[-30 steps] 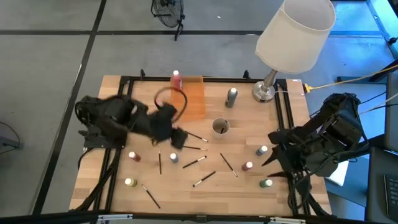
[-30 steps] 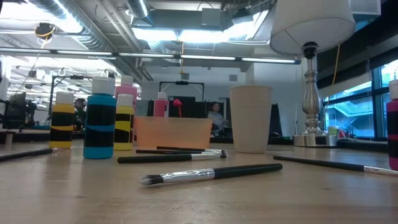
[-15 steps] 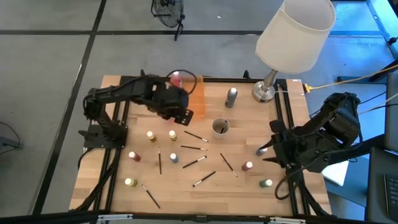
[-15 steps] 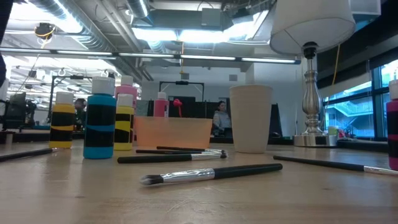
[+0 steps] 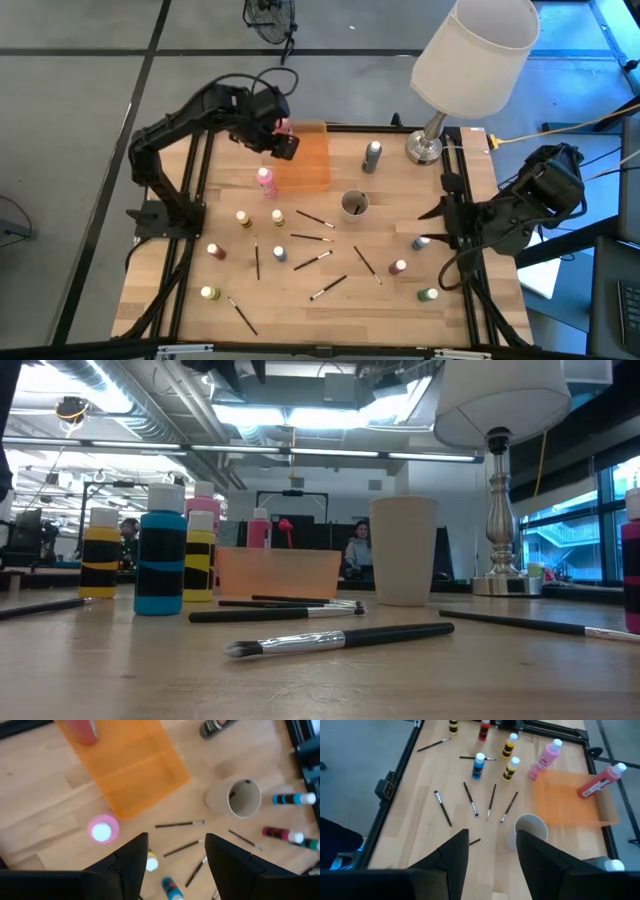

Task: Pick & Place Paint Supplies
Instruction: Put the large pink paint bottle into the orange bin

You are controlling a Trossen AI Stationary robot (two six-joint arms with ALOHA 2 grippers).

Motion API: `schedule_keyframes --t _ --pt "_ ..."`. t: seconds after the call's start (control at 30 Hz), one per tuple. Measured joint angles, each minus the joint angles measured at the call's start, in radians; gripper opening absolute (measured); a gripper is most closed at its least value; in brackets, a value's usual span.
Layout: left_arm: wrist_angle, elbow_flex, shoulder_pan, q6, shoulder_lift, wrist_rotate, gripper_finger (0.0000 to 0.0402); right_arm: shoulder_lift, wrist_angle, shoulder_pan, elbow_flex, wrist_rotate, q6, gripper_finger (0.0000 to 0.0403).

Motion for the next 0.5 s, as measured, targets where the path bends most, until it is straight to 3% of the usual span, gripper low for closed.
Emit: schedule_keyframes --t 0.23,0.5 --pt "0.000 0.000 0.016 0.056 0.001 0.029 0.0193 0.000 -0.013 -0.022 0.000 0.004 -0.009 0.0170" --pt "0.001 -0.001 0.034 0.145 -0.019 -0.049 0.0193 0.000 -0.013 -0.041 0.000 0.022 -0.017 0.0170"
